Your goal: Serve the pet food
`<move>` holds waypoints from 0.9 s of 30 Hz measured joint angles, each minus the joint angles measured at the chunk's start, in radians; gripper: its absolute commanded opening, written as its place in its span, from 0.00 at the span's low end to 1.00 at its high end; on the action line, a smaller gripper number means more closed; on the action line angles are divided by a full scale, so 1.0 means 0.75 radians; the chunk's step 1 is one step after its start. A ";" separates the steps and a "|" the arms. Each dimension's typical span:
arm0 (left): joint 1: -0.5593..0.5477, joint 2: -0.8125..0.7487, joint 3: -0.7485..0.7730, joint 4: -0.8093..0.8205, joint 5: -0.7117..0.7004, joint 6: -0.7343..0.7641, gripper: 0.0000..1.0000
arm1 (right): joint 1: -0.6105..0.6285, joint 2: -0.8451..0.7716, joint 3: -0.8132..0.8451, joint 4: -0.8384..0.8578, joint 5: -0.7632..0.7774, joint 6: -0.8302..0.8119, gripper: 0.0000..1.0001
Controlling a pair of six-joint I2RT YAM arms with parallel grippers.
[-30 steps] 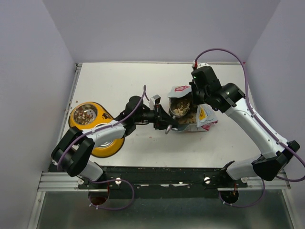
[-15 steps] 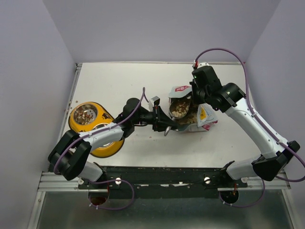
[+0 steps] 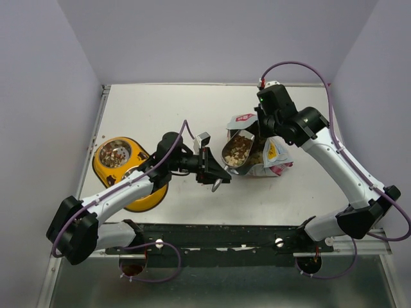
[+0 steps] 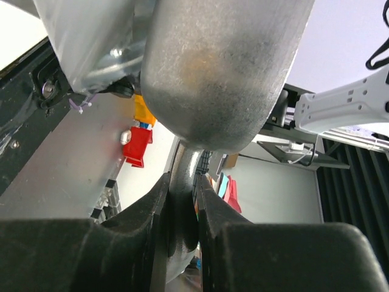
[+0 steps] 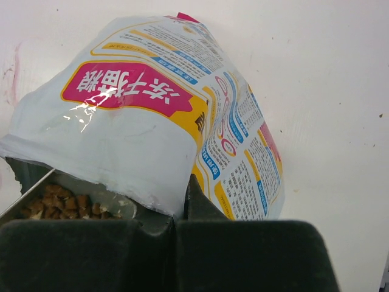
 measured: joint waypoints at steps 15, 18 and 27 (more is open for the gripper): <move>0.025 -0.356 -0.202 0.005 0.012 -0.046 0.00 | 0.000 0.017 0.019 -0.013 -0.002 -0.002 0.01; 0.050 -0.439 -0.232 0.004 0.011 -0.073 0.00 | 0.000 0.017 0.019 -0.013 -0.002 -0.002 0.01; 0.277 -0.681 -0.239 -0.132 -0.038 -0.119 0.00 | -0.006 0.018 0.019 -0.012 -0.014 -0.003 0.01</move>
